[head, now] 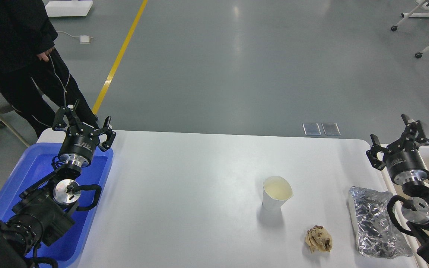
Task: Tidy desktop
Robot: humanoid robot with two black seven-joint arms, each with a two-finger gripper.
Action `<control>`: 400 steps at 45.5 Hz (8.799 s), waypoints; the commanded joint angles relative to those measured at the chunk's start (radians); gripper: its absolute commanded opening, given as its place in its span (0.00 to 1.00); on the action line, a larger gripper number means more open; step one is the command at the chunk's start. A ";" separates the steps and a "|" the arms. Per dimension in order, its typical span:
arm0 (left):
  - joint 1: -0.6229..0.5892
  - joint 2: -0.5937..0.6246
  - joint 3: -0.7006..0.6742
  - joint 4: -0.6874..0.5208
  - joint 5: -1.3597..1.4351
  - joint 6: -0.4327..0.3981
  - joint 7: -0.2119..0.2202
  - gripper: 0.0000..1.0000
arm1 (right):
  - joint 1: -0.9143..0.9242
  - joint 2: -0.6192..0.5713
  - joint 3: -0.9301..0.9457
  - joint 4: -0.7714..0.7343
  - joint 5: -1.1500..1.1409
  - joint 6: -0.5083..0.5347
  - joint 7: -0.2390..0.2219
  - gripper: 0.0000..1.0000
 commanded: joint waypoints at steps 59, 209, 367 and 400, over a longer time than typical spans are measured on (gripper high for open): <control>-0.001 0.000 0.000 0.000 0.001 -0.001 0.001 1.00 | 0.015 -0.118 -0.117 0.124 -0.017 -0.008 -0.139 1.00; 0.001 0.000 0.000 0.000 0.001 -0.003 0.001 1.00 | 0.641 0.059 -1.071 0.400 -0.985 0.354 -0.767 0.00; -0.001 0.000 0.000 0.000 0.001 -0.003 0.001 1.00 | 0.102 -0.194 -0.522 -0.581 -0.380 0.097 -0.408 0.00; -0.001 0.000 0.000 0.000 0.001 -0.005 0.000 1.00 | 0.081 -0.112 -0.540 -0.581 -0.319 -0.118 -0.456 0.00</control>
